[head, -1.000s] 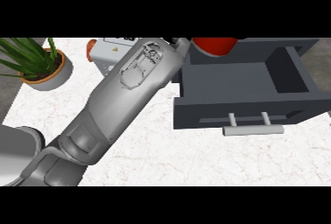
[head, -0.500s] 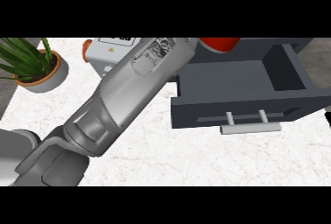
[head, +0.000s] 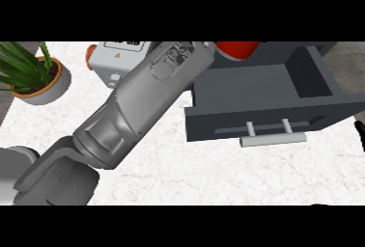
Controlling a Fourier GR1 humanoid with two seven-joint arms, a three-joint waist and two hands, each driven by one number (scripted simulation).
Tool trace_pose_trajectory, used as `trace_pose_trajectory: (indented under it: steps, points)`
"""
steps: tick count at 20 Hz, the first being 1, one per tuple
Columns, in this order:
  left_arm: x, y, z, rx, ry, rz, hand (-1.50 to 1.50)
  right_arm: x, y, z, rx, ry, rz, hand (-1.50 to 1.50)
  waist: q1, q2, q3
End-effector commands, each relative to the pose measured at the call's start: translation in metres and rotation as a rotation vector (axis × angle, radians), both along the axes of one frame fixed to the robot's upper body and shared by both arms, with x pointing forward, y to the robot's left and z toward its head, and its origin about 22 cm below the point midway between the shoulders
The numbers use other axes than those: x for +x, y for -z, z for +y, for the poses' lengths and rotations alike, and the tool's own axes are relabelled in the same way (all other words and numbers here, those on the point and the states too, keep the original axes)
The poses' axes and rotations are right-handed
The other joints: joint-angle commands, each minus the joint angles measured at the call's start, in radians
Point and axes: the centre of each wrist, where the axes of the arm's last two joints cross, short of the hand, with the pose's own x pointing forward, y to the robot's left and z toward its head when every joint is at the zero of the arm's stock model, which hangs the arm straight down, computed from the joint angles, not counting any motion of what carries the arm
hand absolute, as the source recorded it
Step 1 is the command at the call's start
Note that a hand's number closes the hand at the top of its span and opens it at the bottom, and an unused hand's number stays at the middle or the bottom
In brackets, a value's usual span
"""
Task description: Pick up the can, place it into the drawer and close the drawer
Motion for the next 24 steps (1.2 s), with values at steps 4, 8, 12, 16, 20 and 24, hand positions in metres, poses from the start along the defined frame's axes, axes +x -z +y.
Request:
trace_pose_trajectory:
  steps: [4, 8, 12, 16, 20, 24]
  points:
    - [0.002, 0.025, 0.006, 0.041, -0.043, -0.031, 1.5, 0.012, -0.006, 0.006, -0.004, -0.023, -0.019, -1.5, -0.029, 0.011, 0.001]
    - [0.003, 0.05, 0.013, 0.094, -0.056, -0.023, 1.5, 0.005, -0.007, -0.003, 0.005, -0.016, -0.018, -1.5, -0.033, 0.007, 0.0]
    - [0.003, 0.037, 0.006, 0.117, -0.076, -0.061, 1.5, 0.014, -0.005, 0.005, -0.011, -0.029, -0.035, -1.5, -0.041, 0.011, 0.001]
    - [0.008, 0.049, 0.017, 0.102, -0.096, -0.034, -1.5, 0.015, -0.007, 0.004, -0.016, -0.015, -0.042, -1.5, -0.027, 0.012, 0.0]
    - [0.006, 0.05, 0.014, 0.114, -0.165, -0.046, -1.5, 0.007, -0.007, 0.005, -0.026, -0.052, -0.038, -1.5, -0.059, 0.012, 0.001]
    - [0.007, 0.064, 0.021, 0.103, -0.176, -0.049, -1.5, 0.012, -0.015, 0.011, -0.038, -0.058, -0.032, -1.5, -0.059, 0.018, 0.0]
